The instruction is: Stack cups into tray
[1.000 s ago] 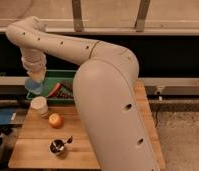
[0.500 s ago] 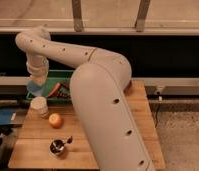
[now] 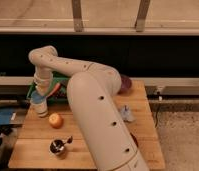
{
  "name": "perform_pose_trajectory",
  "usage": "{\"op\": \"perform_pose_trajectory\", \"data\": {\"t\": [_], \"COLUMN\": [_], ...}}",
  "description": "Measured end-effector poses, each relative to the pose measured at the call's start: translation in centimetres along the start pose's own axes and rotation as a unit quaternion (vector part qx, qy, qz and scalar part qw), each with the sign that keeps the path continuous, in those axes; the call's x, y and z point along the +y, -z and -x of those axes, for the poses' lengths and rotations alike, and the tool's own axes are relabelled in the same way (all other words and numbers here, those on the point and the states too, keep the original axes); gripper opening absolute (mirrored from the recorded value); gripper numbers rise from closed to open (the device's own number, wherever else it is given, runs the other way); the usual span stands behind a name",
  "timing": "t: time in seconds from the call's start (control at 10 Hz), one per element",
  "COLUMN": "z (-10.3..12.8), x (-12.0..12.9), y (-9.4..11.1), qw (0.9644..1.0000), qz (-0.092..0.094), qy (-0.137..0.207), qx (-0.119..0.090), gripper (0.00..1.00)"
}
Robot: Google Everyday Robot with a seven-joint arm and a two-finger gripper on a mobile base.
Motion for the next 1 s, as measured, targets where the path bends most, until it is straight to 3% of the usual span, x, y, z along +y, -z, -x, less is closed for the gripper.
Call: {"op": "perform_pose_trajectory", "data": {"t": [0.2,0.5,0.6,1.0], "z": [0.0,0.8,0.6,0.4], "x": [-0.1,1.8,2.8,5.2], "y": [-0.8,0.0,0.5,0.6], "qw": [1.0,0.9997,0.9995,0.9986], "qz": [0.006,0.007,0.005,0.006], "qy": [0.001,0.021,0.029,0.049], "qx": [0.003,0.008,0.011,0.02], "gripper": [0.0,0.0,0.05,0.43]}}
